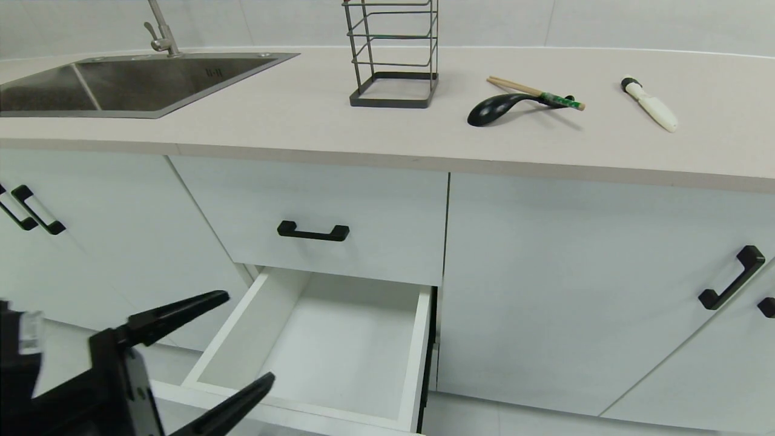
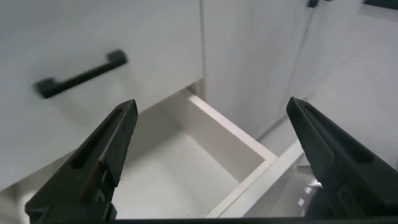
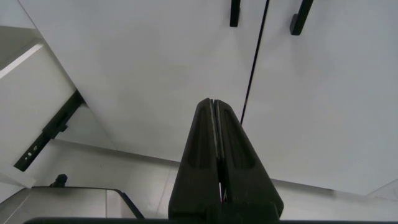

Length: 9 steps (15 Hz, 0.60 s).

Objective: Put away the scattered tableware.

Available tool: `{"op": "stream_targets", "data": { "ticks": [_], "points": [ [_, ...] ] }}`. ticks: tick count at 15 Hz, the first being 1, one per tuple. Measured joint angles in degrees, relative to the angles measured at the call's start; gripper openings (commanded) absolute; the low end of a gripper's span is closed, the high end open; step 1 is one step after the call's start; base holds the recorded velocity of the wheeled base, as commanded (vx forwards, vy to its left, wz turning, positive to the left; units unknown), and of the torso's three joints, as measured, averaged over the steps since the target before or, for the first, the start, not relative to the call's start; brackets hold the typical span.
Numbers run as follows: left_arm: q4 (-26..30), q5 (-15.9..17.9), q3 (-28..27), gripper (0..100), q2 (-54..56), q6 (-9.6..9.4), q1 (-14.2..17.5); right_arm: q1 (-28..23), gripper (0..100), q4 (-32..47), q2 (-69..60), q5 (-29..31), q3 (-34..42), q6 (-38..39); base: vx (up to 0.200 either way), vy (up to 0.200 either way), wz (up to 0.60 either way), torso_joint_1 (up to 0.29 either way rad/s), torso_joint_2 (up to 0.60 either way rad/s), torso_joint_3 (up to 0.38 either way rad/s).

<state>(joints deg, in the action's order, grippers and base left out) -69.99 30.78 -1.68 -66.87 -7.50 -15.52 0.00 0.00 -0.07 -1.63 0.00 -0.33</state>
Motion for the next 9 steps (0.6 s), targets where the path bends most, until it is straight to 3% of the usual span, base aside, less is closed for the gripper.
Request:
{"op": "stream_targets", "data": {
  "ticks": [3, 9],
  "points": [
    [12.2, -1.9, 1.0, 100, 16.4, 0.33, 5.7, 0.0, 0, 0.0, 0.0, 0.0, 0.0, 0.0, 0.000, 0.000, 0.00, 0.000, 0.00, 0.000],
    [58.0, -4.8, -0.2, 100, 53.8, 0.88, 12.0, 0.0, 0, 0.0, 0.0, -0.1, 0.0, -0.1, 0.000, 0.000, 0.00, 0.000, 0.00, 0.000]
  ]
}}
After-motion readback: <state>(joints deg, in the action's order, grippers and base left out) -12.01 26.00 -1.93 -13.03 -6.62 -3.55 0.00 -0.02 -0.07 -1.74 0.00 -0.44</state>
